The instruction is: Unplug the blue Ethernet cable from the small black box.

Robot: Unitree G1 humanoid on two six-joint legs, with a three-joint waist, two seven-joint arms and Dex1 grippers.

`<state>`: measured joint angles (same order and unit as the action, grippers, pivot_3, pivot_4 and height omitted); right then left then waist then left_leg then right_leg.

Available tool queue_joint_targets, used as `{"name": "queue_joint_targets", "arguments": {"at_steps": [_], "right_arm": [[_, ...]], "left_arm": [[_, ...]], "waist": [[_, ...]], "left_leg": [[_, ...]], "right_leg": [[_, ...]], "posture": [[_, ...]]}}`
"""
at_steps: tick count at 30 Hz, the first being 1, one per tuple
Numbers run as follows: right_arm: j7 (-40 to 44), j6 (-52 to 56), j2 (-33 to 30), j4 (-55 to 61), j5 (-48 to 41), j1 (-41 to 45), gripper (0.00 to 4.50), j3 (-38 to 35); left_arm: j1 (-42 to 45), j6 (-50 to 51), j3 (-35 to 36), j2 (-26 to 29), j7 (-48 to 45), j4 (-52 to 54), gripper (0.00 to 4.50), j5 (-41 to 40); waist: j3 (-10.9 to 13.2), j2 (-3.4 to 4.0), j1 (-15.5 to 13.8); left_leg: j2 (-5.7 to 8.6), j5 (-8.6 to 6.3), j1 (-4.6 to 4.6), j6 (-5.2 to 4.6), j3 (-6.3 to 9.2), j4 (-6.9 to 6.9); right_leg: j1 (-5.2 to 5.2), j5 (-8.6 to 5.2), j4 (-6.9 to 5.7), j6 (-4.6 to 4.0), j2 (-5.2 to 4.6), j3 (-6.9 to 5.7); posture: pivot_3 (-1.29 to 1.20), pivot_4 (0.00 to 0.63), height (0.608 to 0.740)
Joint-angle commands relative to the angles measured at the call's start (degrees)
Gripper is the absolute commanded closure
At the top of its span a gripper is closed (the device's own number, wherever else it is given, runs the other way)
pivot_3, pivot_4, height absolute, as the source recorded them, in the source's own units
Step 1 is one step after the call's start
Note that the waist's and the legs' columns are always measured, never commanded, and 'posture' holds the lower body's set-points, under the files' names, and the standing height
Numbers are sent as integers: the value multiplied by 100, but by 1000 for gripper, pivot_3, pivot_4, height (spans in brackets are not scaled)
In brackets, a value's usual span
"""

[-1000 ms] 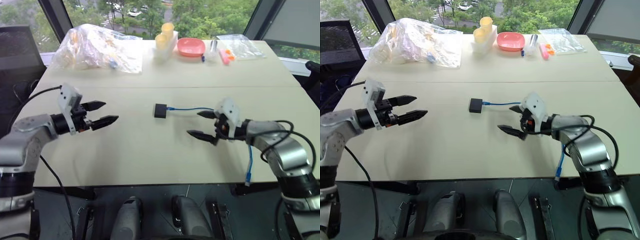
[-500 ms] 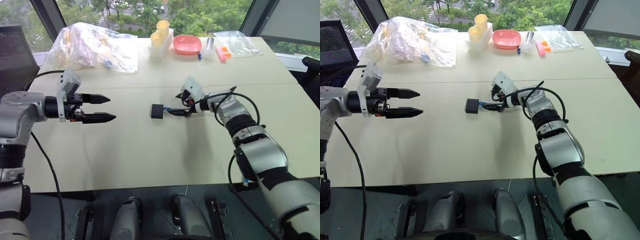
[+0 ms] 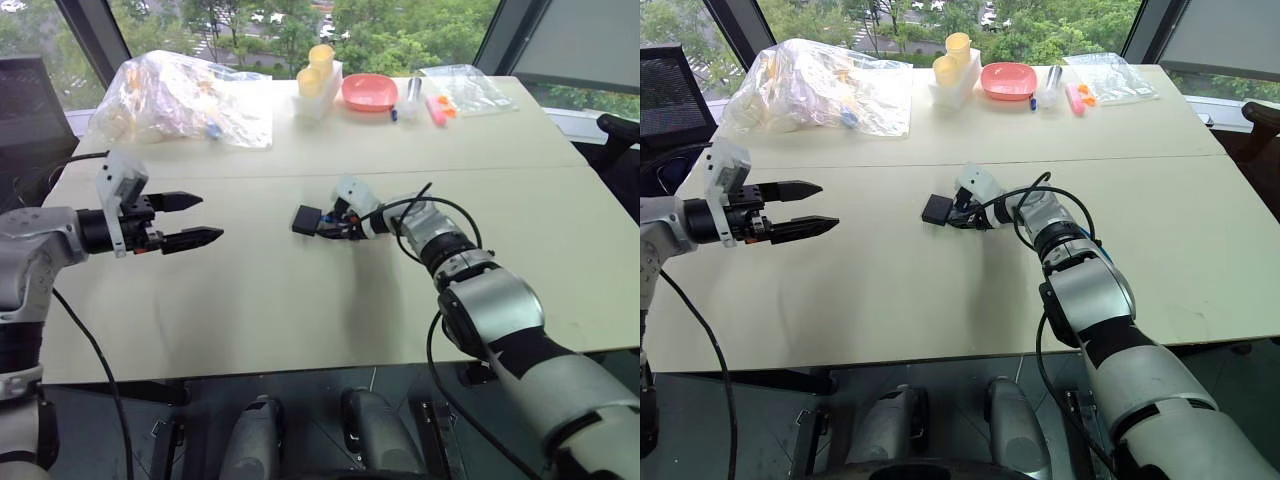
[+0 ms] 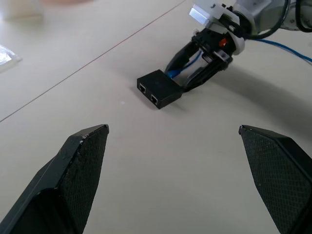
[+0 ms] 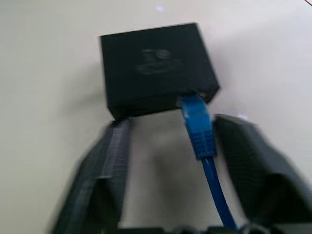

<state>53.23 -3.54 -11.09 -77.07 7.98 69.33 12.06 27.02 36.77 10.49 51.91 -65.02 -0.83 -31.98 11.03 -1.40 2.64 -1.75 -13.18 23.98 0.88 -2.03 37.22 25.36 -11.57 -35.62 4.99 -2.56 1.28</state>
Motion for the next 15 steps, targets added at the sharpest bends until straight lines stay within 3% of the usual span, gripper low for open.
{"name": "queue_joint_targets", "arguments": {"at_steps": [1, 2, 7, 9, 11, 15], "right_arm": [[-186, -137, -28, -52, 409, -20, 4065, 164], [-220, -197, -64, -41, 451, -28, 4461, 167], [-1083, -1357, -485, 318, 899, 154, 4461, 368], [-1835, -2256, -678, 711, 1060, 272, 4461, 360], [-3074, -2719, -952, 1332, 1603, 403, 4461, 524], [-3705, -3193, -1489, 3150, 2354, -63, 4461, 751]], "left_arm": [[36, -125, 78, 23, 23, 102, 0, 10], [58, -153, 63, 20, 18, 78, 0, 31], [751, -615, -167, -257, 69, -820, 0, 341], [1270, -571, -164, -499, 43, -1437, 0, 280], [1858, -452, -187, -759, -121, -2155, 0, 197], [3056, -1169, -523, -1343, -110, -3902, 0, 816]], "waist": [[0, 0, 1], [0, 0, 2], [0, 0, -69], [1, -1, -76], [2, -1, -51], [0, -3, -14]], "left_leg": [[0, 0, -4, 0, -1, 1], [0, 0, -9, 1, -2, 1], [5, 8, -33, 12, -1, 2], [8, 17, -32, 26, -3, 5], [13, 18, -21, 26, -3, 8], [15, 19, 12, 27, -2, 5]], "right_leg": [[-2, 0, -3, 0, 0, 1], [-5, 0, -6, 0, 0, 2], [-22, -13, -24, -21, -6, 3], [-24, -14, -23, -23, -8, 5], [-15, -12, -24, -19, -10, 7], [27, -2, -48, 3, -8, 8]], "posture": [[0, 150, 740], [0, 150, 740], [0, 150, 740], [0, 150, 740], [0, 150, 740], [0, 150, 740]]}}
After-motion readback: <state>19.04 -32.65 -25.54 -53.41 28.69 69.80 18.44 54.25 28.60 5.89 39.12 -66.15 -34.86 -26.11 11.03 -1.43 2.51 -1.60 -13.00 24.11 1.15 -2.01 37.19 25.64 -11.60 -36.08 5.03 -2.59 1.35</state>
